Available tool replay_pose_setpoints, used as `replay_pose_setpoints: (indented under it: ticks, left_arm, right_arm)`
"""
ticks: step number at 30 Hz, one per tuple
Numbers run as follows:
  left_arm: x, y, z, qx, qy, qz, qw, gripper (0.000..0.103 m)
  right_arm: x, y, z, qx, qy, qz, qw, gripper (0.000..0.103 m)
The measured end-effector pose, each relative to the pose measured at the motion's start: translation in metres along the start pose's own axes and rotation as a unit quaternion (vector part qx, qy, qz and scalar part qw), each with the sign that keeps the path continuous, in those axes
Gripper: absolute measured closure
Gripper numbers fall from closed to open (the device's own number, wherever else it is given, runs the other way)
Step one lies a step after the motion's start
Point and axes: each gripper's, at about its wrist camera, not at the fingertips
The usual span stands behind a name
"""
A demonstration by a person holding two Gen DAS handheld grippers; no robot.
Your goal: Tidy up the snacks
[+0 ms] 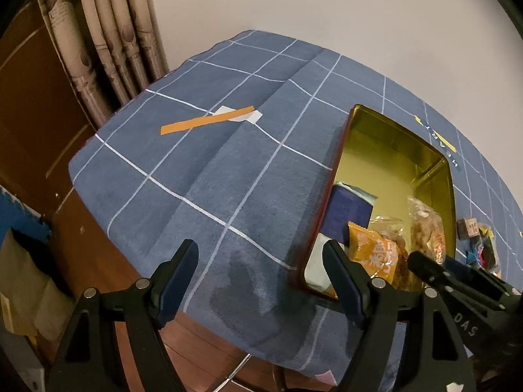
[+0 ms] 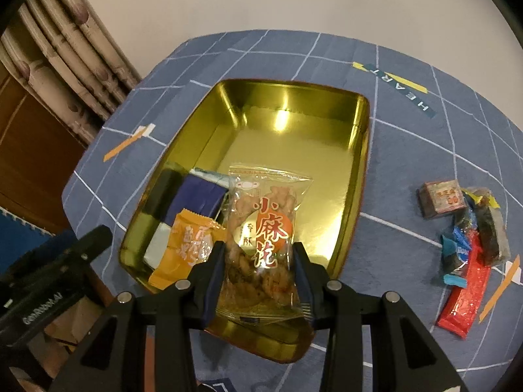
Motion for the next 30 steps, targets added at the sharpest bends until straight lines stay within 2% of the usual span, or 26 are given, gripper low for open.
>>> replay_pose_setpoints:
  ticks: [11,30]
  left_arm:
    - [0.003,-0.003,-0.001,0.005,0.006,-0.008,0.9999,0.028]
    - [0.003,-0.006,-0.004,0.011,0.01,-0.008,0.9998,0.028]
  right_arm:
    - [0.013,-0.002,-0.007,0.005,0.021,-0.011,1.0,0.062]
    - [0.011,0.001,-0.009,-0.012,0.024,-0.016,1.0,0.061]
Point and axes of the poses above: each gripper's, at about its wrist camera, not at the fingertips, and x roughly the way its jaws point, y to its left, z to its top, and after that the axes turned 12 degrees about -y, right-handed
